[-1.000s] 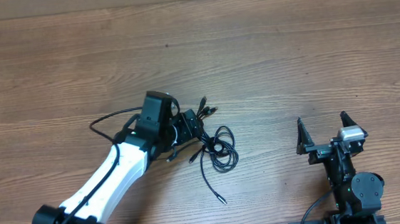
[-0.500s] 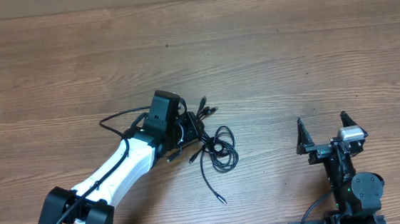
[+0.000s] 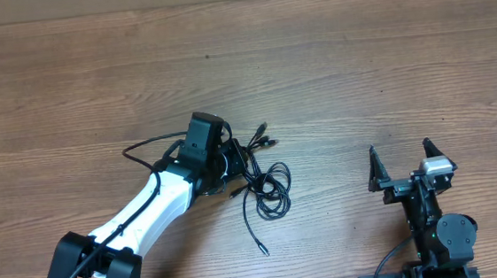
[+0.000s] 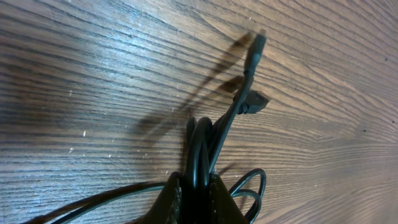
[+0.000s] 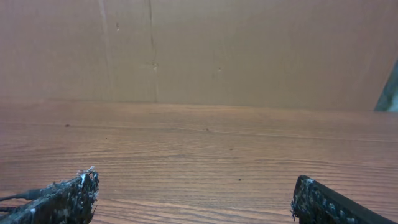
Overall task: Untangle cables
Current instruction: 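Close the left gripper on the black cable bundle, then lift the bundle with the left gripper and raise the right arm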
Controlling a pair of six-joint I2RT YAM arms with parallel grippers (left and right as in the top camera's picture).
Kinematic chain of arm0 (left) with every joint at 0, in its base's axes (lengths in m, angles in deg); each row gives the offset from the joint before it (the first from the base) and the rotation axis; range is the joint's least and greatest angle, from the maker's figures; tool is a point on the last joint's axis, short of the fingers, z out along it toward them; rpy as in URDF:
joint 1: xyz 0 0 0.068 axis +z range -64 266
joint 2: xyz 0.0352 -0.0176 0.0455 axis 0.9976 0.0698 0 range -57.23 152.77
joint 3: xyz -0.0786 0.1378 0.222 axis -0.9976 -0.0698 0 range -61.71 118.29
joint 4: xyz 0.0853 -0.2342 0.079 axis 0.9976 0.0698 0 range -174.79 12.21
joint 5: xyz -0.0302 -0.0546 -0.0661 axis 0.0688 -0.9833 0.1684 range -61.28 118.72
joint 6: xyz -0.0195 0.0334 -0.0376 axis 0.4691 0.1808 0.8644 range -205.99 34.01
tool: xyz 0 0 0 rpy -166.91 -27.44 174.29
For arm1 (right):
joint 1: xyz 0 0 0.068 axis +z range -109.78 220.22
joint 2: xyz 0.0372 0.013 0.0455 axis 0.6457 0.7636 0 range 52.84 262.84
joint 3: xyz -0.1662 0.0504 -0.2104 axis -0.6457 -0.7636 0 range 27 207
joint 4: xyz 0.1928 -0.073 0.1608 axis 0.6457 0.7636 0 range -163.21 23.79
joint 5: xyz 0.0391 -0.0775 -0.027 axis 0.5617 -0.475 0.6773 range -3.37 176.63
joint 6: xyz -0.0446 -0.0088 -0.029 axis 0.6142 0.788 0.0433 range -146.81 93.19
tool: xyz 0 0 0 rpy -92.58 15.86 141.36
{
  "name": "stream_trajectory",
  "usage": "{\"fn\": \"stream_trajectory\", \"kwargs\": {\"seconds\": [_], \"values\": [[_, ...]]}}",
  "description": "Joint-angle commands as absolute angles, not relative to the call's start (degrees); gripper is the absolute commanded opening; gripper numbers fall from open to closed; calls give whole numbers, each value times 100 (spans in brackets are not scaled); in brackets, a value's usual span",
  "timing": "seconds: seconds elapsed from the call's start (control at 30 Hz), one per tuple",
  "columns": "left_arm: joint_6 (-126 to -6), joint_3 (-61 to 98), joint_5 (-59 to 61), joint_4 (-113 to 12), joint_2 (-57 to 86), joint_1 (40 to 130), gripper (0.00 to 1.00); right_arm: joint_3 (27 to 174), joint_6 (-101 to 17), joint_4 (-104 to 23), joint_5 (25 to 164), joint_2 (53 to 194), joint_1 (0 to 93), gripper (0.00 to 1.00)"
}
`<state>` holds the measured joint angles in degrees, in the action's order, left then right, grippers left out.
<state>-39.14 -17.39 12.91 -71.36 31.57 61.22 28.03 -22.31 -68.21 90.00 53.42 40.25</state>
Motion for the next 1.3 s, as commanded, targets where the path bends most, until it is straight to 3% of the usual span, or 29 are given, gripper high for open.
{"fn": "stream_trajectory", "kwargs": {"seconds": [0.0,0.77,1.0,1.27], "values": [[-3969,-1492,1000,-7155,3185,6090,4,2747,-2251,-6852,8924,5300,4010,100],[-4436,905,827,-4543,2295,6101,4,2747,-2253,-6915,8933,5300,4014,100],[-4309,967,594,-4338,2285,6101,4,2856,-4105,-8421,9457,5300,4014,100],[-2976,967,633,-4080,2285,6098,4,4412,-4352,-5967,10218,5480,4014,100]]}}
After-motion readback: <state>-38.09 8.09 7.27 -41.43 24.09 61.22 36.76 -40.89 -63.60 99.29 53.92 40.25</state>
